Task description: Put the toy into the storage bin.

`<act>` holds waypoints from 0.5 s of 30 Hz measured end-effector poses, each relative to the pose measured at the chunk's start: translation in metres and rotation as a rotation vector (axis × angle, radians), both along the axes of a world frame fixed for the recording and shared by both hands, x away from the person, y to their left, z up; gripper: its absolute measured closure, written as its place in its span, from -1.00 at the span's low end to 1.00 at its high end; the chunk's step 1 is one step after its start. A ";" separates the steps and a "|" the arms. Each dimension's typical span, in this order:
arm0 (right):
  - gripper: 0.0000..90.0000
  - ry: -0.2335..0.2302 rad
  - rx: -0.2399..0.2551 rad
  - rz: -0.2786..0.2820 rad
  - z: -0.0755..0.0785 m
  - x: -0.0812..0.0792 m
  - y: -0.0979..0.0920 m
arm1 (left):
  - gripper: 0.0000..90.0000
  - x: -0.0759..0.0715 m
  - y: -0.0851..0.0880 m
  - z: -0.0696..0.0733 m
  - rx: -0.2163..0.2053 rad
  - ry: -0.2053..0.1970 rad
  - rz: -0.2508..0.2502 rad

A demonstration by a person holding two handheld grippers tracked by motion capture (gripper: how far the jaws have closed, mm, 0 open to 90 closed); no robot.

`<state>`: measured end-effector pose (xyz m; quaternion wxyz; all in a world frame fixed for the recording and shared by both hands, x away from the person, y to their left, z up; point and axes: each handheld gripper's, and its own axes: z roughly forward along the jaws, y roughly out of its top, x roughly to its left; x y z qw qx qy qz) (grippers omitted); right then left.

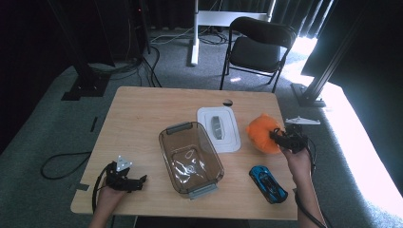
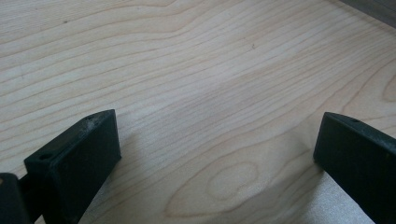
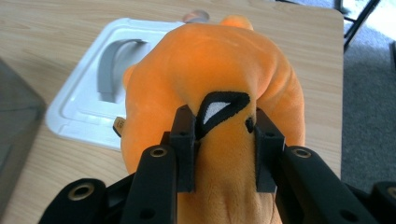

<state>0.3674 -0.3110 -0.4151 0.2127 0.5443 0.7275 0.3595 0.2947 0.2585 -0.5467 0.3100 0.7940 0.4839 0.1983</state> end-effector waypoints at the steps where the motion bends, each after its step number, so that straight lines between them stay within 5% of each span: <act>1: 0.51 -0.006 0.003 0.006 0.002 -0.001 0.002 | -0.98 0.000 0.000 0.000 0.000 0.000 0.000; 15: 0.51 -0.083 0.022 0.112 0.036 -0.020 0.029 | -0.98 0.000 0.000 0.000 0.000 -0.002 0.000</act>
